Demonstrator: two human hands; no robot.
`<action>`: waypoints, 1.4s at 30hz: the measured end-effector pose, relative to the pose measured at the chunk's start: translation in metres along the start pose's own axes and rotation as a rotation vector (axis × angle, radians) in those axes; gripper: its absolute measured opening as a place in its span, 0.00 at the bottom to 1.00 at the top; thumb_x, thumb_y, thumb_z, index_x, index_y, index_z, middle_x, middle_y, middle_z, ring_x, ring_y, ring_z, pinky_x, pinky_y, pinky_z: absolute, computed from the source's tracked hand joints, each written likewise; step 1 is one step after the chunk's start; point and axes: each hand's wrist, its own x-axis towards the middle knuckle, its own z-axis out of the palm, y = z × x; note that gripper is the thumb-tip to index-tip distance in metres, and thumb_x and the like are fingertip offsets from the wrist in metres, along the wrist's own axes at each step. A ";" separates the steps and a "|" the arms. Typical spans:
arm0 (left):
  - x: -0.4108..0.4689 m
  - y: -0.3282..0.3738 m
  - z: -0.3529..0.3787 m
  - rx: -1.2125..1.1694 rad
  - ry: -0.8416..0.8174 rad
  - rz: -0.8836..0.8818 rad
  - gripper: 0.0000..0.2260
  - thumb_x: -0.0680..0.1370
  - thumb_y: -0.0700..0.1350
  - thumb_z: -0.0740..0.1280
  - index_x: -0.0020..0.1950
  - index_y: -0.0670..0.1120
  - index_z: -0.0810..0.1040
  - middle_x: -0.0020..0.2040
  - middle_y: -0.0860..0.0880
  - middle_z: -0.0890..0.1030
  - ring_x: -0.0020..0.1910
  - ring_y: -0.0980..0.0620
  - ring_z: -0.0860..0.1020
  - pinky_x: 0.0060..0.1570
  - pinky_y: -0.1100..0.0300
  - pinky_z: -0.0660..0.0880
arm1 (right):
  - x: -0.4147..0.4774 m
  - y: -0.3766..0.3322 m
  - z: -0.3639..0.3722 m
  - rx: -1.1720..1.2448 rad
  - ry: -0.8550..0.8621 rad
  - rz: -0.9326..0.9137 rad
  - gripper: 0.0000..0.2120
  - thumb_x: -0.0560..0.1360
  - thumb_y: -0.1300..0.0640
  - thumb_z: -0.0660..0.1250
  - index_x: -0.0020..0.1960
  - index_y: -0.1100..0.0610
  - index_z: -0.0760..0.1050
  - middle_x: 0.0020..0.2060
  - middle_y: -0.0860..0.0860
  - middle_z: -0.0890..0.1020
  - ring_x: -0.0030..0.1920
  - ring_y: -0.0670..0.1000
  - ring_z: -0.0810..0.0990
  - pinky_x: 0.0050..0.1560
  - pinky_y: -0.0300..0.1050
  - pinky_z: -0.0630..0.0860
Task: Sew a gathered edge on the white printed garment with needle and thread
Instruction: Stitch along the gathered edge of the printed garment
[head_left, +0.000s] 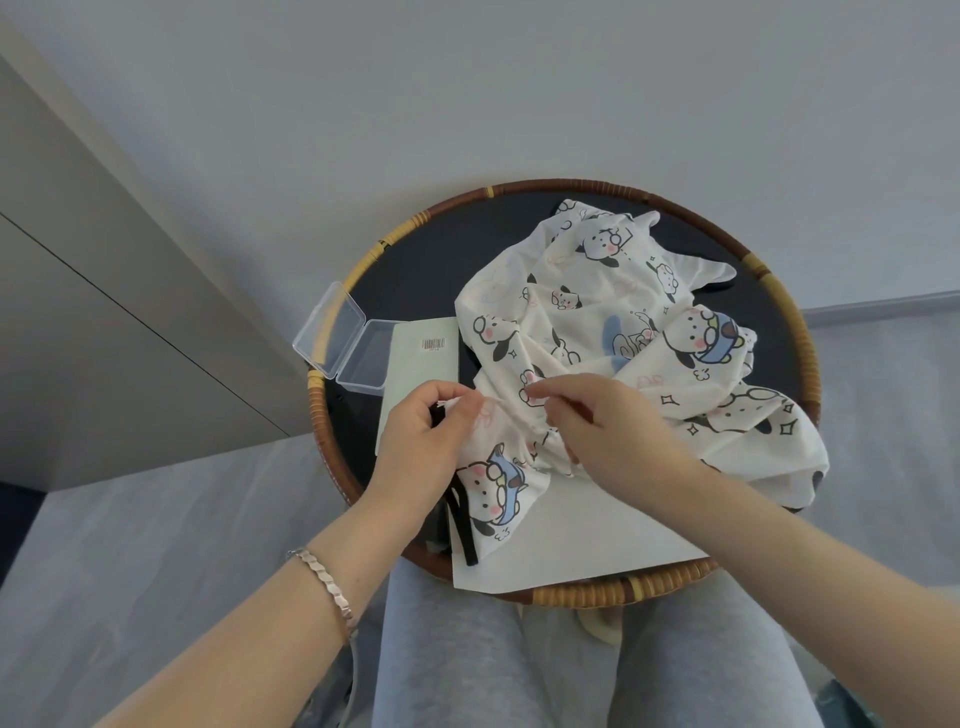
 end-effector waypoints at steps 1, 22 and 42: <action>-0.001 0.000 -0.001 0.005 -0.008 0.016 0.04 0.77 0.46 0.65 0.42 0.53 0.76 0.41 0.53 0.79 0.41 0.58 0.76 0.35 0.73 0.72 | -0.002 -0.002 0.002 0.010 0.001 -0.010 0.13 0.79 0.61 0.58 0.57 0.54 0.78 0.33 0.46 0.74 0.27 0.44 0.75 0.31 0.27 0.69; -0.004 0.002 0.002 0.018 0.008 0.077 0.03 0.77 0.46 0.65 0.44 0.52 0.77 0.40 0.55 0.79 0.37 0.62 0.76 0.33 0.75 0.70 | -0.014 -0.011 0.015 0.101 -0.004 0.057 0.09 0.76 0.55 0.65 0.37 0.48 0.78 0.22 0.47 0.78 0.23 0.40 0.76 0.27 0.26 0.67; -0.014 0.005 0.007 0.135 0.011 0.236 0.04 0.77 0.44 0.65 0.44 0.51 0.75 0.37 0.53 0.78 0.34 0.57 0.74 0.32 0.72 0.70 | -0.011 -0.016 0.013 0.109 -0.014 0.113 0.11 0.75 0.57 0.64 0.35 0.50 0.78 0.21 0.50 0.78 0.22 0.42 0.76 0.23 0.26 0.66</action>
